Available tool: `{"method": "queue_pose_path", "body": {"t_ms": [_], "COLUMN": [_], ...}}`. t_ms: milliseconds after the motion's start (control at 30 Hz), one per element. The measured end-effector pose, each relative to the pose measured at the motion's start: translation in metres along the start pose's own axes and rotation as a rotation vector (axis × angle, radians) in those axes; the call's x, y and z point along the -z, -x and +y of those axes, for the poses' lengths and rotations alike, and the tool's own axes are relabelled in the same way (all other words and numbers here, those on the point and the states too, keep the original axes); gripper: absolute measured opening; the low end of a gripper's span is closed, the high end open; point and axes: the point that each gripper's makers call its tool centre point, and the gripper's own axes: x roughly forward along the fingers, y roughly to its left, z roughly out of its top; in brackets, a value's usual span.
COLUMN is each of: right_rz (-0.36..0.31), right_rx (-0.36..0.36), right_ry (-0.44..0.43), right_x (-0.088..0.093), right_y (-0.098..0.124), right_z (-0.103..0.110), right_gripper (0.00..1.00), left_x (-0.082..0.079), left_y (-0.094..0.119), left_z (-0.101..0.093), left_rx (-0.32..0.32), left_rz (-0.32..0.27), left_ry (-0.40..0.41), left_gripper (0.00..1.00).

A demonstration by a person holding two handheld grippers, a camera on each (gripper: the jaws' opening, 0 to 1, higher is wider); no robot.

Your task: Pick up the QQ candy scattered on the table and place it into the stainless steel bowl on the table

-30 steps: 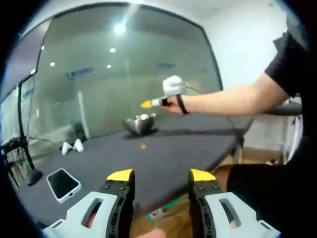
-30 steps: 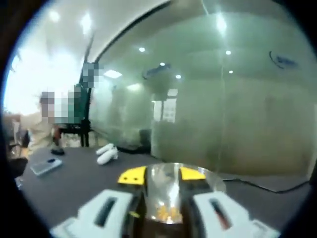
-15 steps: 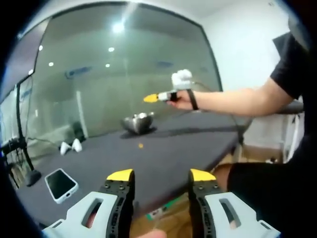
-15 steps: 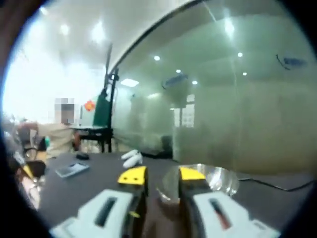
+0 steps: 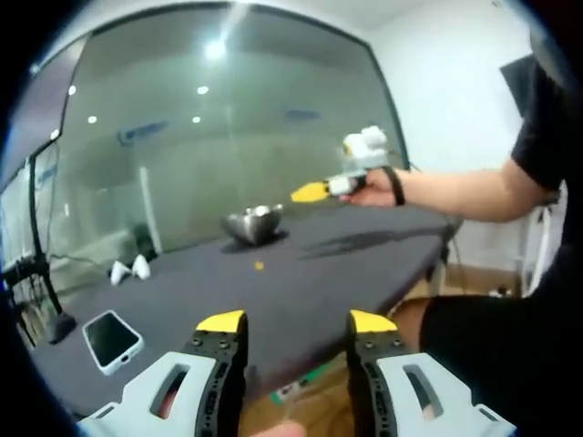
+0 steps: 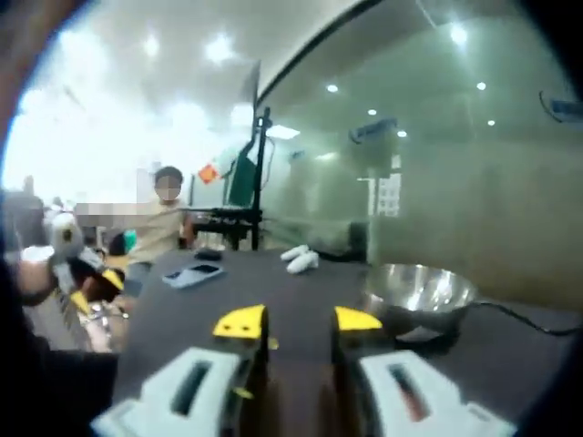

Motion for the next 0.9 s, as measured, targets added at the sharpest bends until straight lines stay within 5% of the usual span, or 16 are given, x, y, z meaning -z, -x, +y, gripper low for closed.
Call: {"method": "queue_pose_path", "body": {"t_ms": [600,900], "right_rz": [0.160,0.203], "right_rx": [-0.118,-0.137], "right_ry": [0.052,0.036], "right_x": [0.066,0.076], "right_y": [-0.010,-0.024], "right_z": [0.040,0.041], "right_gripper": [0.28,0.28], "left_x": [0.000,-0.003], "left_y": [0.000,0.003], "left_z": [-0.003,0.001], "left_rx": [0.005,-0.004], "left_rz": [0.003,-0.002], "left_ry": [-0.013,-0.015], "left_gripper": [0.45,0.45]}}
